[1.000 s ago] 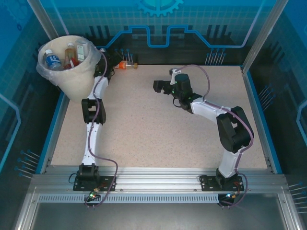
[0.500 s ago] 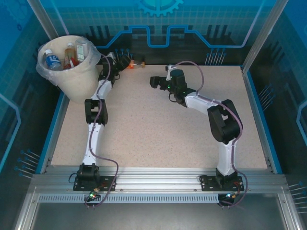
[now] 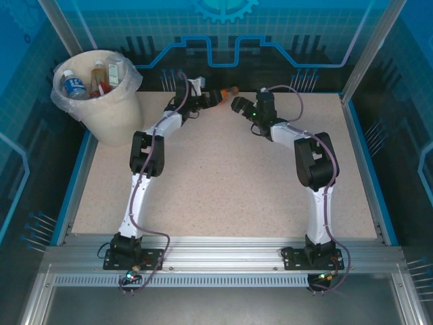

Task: Put the plastic bottles in the bin

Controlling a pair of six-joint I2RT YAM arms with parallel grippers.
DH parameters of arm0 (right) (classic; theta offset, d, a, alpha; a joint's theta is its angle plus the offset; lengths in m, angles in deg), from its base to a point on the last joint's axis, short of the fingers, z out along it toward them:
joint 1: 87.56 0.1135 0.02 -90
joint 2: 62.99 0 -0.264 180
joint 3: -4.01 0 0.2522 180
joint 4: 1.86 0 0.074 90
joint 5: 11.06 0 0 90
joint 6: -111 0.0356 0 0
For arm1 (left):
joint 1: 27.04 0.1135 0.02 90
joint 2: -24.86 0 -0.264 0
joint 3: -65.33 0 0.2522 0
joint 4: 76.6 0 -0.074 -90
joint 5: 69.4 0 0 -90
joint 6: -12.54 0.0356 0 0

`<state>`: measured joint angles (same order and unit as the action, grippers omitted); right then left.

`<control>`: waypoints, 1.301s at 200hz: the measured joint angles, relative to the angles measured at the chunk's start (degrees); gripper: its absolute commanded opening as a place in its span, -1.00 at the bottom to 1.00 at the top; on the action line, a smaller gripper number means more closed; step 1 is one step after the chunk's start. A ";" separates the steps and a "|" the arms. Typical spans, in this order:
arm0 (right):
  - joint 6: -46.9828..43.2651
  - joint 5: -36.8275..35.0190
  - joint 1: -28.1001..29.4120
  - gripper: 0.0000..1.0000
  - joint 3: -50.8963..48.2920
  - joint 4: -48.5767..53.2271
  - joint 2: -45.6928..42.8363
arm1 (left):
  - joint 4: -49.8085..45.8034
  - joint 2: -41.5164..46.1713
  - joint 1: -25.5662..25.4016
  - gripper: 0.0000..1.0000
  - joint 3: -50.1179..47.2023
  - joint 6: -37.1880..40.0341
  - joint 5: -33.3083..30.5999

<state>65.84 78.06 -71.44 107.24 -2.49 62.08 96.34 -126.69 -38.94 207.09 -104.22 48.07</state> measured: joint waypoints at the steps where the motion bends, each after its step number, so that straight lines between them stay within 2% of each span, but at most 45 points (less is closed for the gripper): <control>1: 0.15 -0.04 -0.09 1.00 0.04 0.09 0.00 | 0.09 0.20 -0.11 0.77 -0.22 0.00 0.07; 34: 3.43 -1.66 -1.42 1.00 3.85 6.12 1.27 | 4.92 8.35 -3.34 0.79 -13.60 0.13 0.90; 72: 3.61 -2.19 -1.29 0.99 16.59 14.32 9.01 | 10.38 17.55 -2.89 0.91 -27.76 -0.11 -2.16; 104: 5.20 -3.80 -0.74 1.00 24.06 21.40 14.53 | 11.21 18.51 -2.19 0.92 -27.30 -0.09 -4.79; 142: 6.86 -11.41 1.81 1.00 32.30 34.36 18.29 | 11.76 17.03 -2.32 0.94 -25.11 -1.27 -5.35; 169: 7.93 -14.29 3.52 0.94 35.95 40.76 19.71 | 11.87 15.76 -2.89 0.94 -24.15 -1.81 -5.35; 198: 6.99 -16.61 4.09 0.76 34.99 43.50 19.69 | 12.85 15.98 -3.67 0.95 -25.70 -1.81 -5.40; 260: 0.07 -19.93 4.55 0.36 21.59 38.77 13.05 | 14.78 20.90 -3.91 0.98 -38.07 -4.37 -6.49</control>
<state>65.91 58.12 -66.90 128.83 36.28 75.13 111.12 -105.79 -42.85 169.02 -108.59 41.58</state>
